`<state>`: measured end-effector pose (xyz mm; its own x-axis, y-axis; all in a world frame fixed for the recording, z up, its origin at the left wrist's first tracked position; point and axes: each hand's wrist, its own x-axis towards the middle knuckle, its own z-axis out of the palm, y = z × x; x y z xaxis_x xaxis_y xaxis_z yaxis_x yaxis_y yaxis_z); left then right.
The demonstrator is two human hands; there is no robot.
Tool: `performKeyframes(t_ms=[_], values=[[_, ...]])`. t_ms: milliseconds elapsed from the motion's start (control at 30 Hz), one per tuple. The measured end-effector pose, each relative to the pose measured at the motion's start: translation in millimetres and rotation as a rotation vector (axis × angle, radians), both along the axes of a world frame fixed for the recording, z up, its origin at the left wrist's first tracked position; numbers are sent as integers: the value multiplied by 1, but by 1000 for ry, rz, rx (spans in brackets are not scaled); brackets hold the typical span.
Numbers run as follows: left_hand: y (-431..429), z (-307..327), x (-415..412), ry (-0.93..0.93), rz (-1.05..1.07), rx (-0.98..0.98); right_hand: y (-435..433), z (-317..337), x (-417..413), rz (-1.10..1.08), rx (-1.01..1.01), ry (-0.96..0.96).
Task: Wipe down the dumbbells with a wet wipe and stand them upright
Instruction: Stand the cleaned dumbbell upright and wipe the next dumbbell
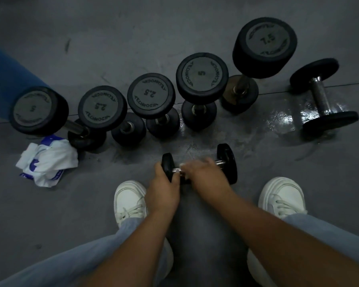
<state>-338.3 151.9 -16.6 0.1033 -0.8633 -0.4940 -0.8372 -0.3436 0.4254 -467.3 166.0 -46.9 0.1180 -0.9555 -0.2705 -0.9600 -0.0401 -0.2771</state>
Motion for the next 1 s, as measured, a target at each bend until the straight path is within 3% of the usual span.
performKeyframes(t_ms=[100, 200, 300, 433, 533, 633, 767, 900, 1000], values=[[7, -4, -1, 122, -13, 79, -13, 5, 0, -128, 63, 50], [-4, -6, 5, 118, -86, 124, -9, 6, 15, 16, 54, 34], [-28, -7, 7, 95, -134, 120, -16, 7, -4, -183, -8, 94], [-34, -2, 4, 152, -52, 44, -17, 11, 1, -11, -21, -21], [-18, -6, 1, 246, -75, 29, -25, 5, -7, -216, -20, 81], [-20, -10, 3, 173, -157, 68, -20, 4, 12, -20, -20, -5], [-42, 0, 4, 68, -216, 90, -31, 7, -19, -164, -21, 49], [-23, 4, -4, 49, -131, 140, -21, 14, -11, 25, -11, -41], [-6, 1, -7, 18, -109, 85, -26, 5, -28, -192, -82, 35]])
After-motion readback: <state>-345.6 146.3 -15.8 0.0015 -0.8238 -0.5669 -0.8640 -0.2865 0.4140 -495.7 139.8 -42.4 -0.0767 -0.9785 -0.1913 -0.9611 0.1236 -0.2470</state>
